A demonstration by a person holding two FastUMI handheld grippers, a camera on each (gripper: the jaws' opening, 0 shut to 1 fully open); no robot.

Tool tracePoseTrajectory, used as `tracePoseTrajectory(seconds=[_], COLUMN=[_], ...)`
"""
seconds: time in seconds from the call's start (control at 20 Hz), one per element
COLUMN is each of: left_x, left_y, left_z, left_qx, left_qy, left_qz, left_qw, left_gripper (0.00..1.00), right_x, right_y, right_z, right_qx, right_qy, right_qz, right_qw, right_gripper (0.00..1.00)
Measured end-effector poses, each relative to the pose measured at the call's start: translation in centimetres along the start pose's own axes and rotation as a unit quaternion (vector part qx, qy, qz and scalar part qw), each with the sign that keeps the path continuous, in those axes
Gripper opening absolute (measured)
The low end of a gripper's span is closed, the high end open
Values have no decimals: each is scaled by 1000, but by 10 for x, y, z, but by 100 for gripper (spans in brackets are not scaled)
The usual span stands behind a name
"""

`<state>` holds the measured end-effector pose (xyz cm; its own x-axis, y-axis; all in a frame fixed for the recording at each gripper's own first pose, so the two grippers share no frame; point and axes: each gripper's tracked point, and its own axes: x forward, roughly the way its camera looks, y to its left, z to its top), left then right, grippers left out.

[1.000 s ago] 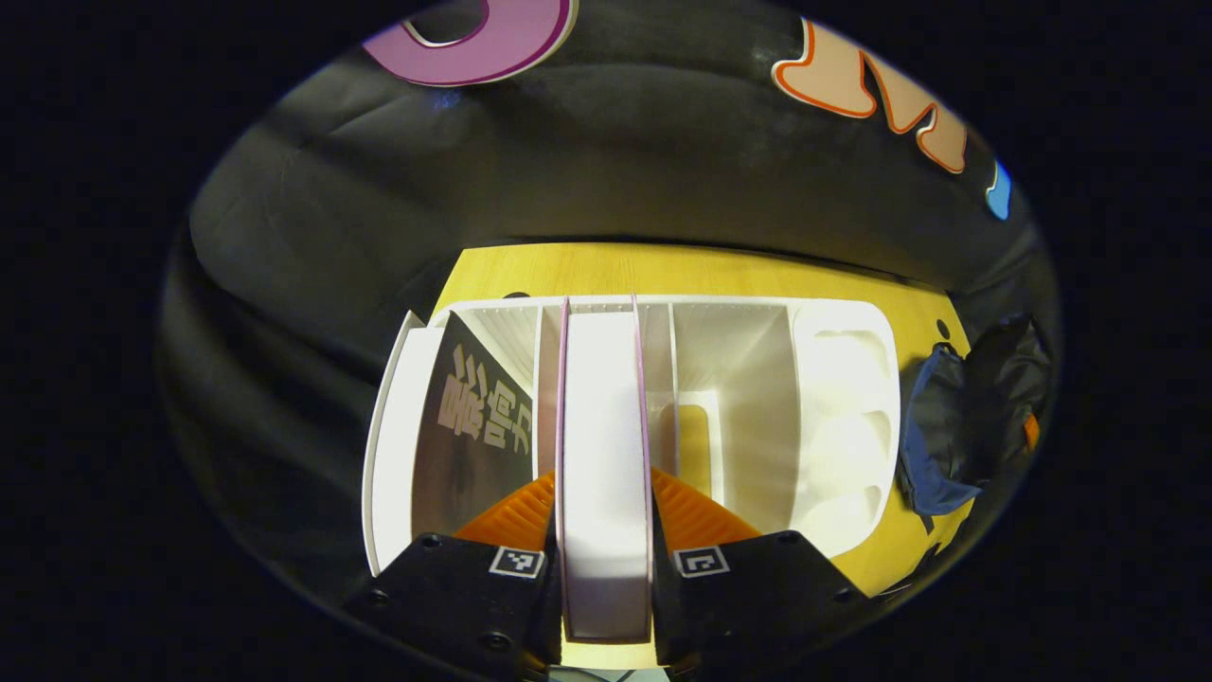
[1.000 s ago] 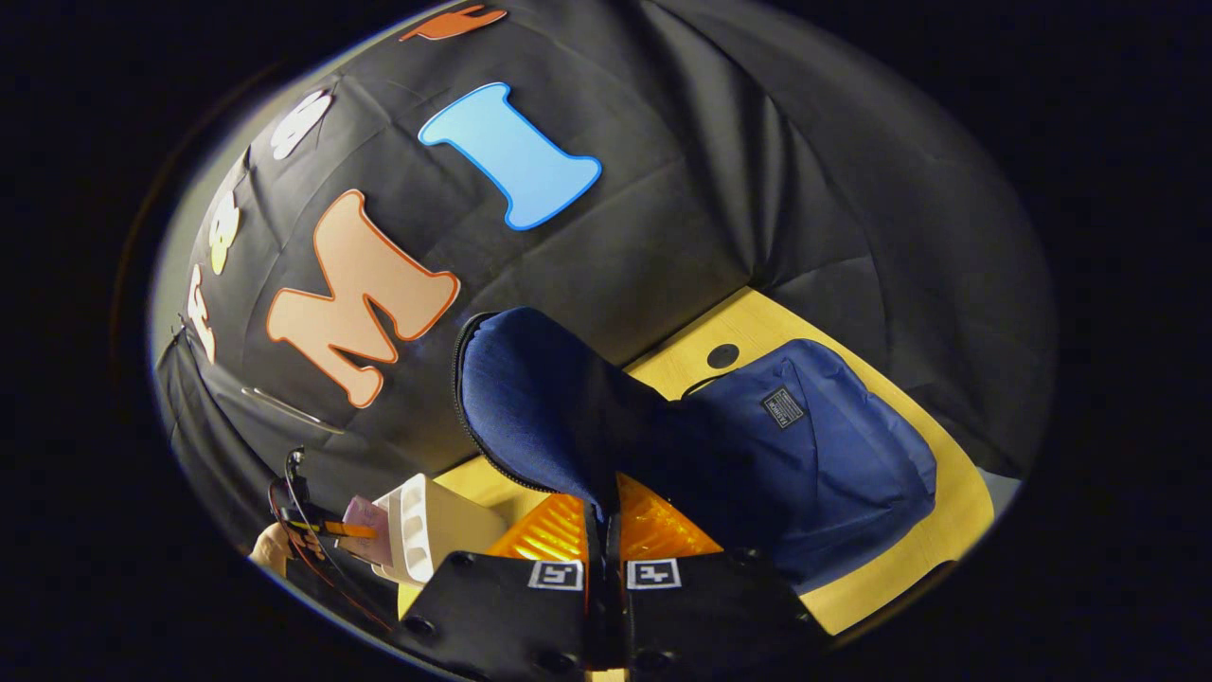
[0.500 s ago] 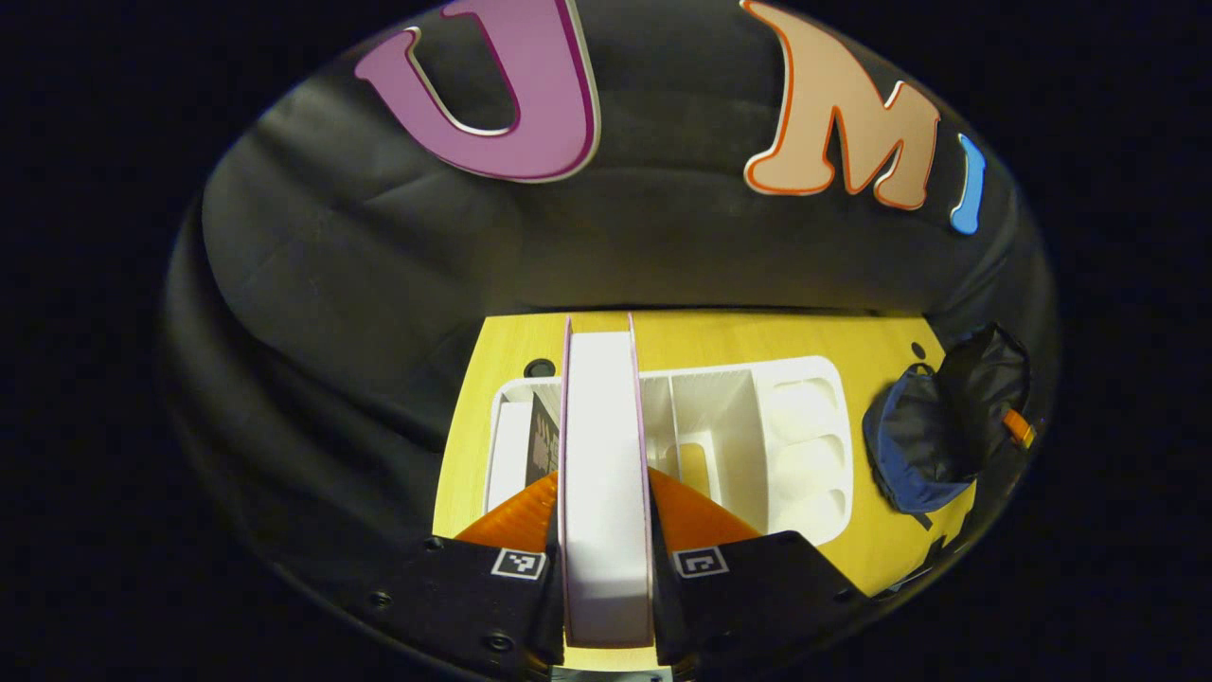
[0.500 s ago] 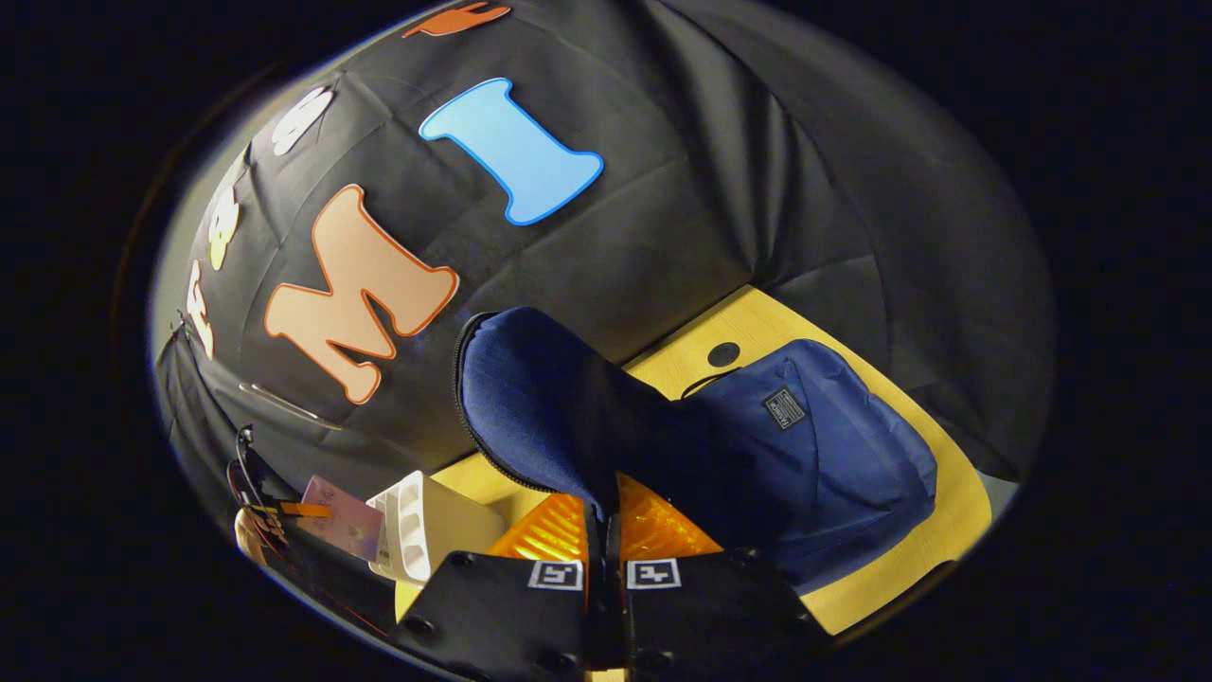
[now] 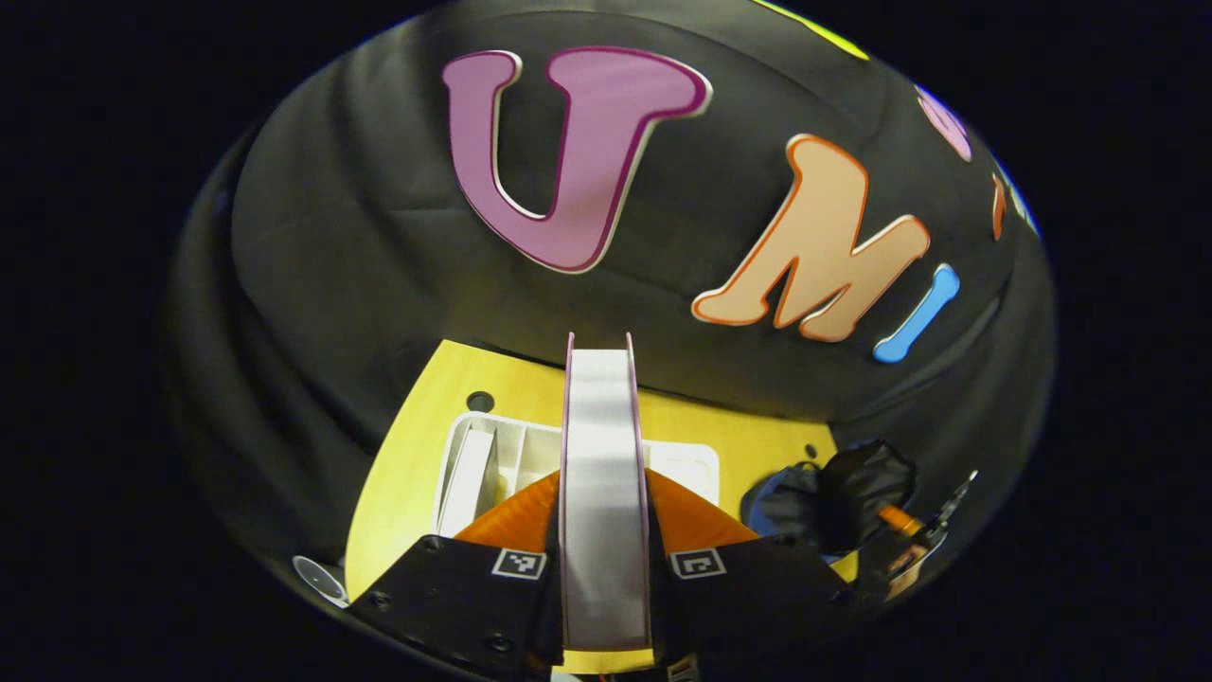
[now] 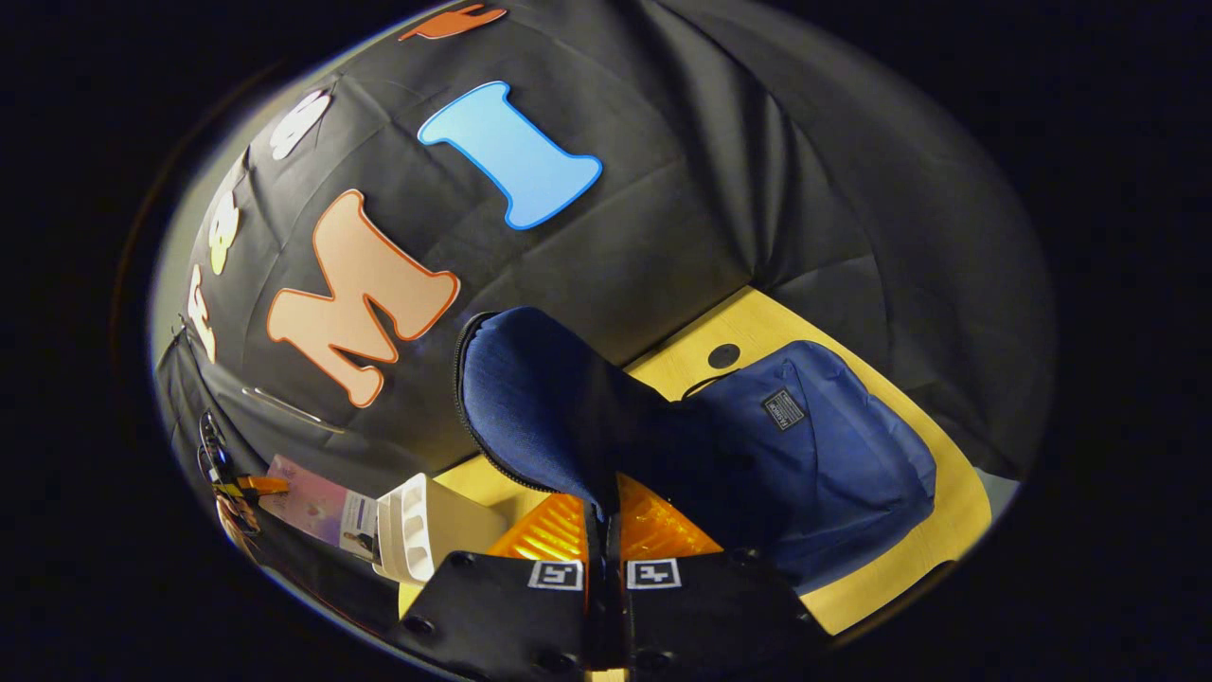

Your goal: Open the schoolbag, grab two books from the bookshelf and put them into the schoolbag.

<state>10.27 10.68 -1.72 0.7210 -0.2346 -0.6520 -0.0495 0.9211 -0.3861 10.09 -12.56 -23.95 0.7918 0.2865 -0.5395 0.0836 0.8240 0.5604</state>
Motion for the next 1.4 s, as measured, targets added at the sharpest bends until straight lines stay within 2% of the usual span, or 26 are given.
tracePoseTrajectory(seconds=[0.1, 0.25, 0.45, 0.75, 1.15, 1.4], left_x=[0, 1, 22, 80, 164, 213], left_y=[-7, -21, -55, -113, -207, -256], left_z=[5, -1, -12, -65, -148, -216], left_qx=[-26, -51, -111, -175, -196, -184], left_qy=[-8, -13, -17, 34, 88, 130], left_qz=[-23, -37, -81, -127, -163, -170], left_qw=[999, 998, 990, 976, 963, 959], left_gripper=[32, 33, 32, 33, 33, 34], right_x=[-1, -3, -5, -11, -15, -22], right_y=[0, 0, -2, -4, -4, -1], right_z=[2, 4, 5, 8, 12, 20], right_qx=[1, 3, 13, 8, 17, 30], right_qy=[-1, -5, -7, -9, -9, -6], right_qz=[1, 2, 7, 16, 29, 43], right_qw=[1000, 1000, 1000, 1000, 999, 999], right_gripper=[3, 4, 4, 3, 3, 3])
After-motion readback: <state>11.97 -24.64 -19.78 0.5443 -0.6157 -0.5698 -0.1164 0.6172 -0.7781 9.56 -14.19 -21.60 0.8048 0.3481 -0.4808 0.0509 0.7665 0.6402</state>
